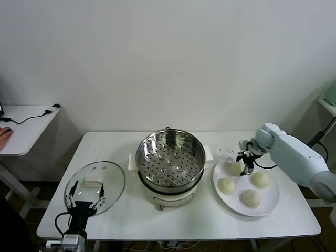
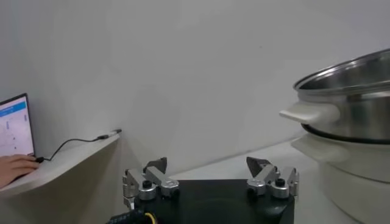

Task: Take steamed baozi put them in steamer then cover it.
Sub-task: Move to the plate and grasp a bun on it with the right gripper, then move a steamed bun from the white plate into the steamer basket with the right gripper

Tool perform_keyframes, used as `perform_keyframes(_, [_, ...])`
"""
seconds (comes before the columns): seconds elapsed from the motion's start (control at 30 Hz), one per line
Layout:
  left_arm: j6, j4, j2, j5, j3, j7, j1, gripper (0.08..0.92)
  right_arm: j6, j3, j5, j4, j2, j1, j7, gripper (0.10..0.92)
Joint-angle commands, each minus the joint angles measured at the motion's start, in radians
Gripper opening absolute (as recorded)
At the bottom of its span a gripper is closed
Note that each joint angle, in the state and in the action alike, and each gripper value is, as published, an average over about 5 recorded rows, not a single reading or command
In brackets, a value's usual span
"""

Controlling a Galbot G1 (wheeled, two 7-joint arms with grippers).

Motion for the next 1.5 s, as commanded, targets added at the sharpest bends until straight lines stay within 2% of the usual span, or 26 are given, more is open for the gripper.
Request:
perform_keyframes(0.03, [0.000,-0.001,-0.001,0.001,0.000,0.000,0.001,0.823,0.020,-0.006,0.020,0.023,-0.013,0.024,-0.009,0.663])
perform_keyframes(0.33, [0.002,-0.010,0.004,0.004,-0.003,0.000,0.008,0.823,0.216,-0.228,0.096,0.151,-0.061,0.347,-0.127,0.661])
perform_keyframes(0.53, [0.002,-0.012,0.002,0.009,0.003,0.000,0.017,0.823,0.367,-0.370,0.135,0.203,0.011,0.591,-0.200,0.660])
perform_keyframes(0.7, [0.002,-0.014,-0.003,0.016,0.006,0.000,0.021,0.823,0.495,-0.406,0.084,0.243,0.120,0.695,-0.208,0.663])
perform_keyframes(1.1, [0.015,-0.018,-0.004,0.025,0.010,0.001,0.029,0.823,0.658,-0.329,-0.149,0.319,0.374,0.588,-0.125,0.666])
perform_keyframes(1.5, [0.025,-0.023,-0.007,0.038,0.026,0.002,0.030,0.823,0.698,-0.324,-0.254,0.215,0.500,0.439,-0.112,0.670])
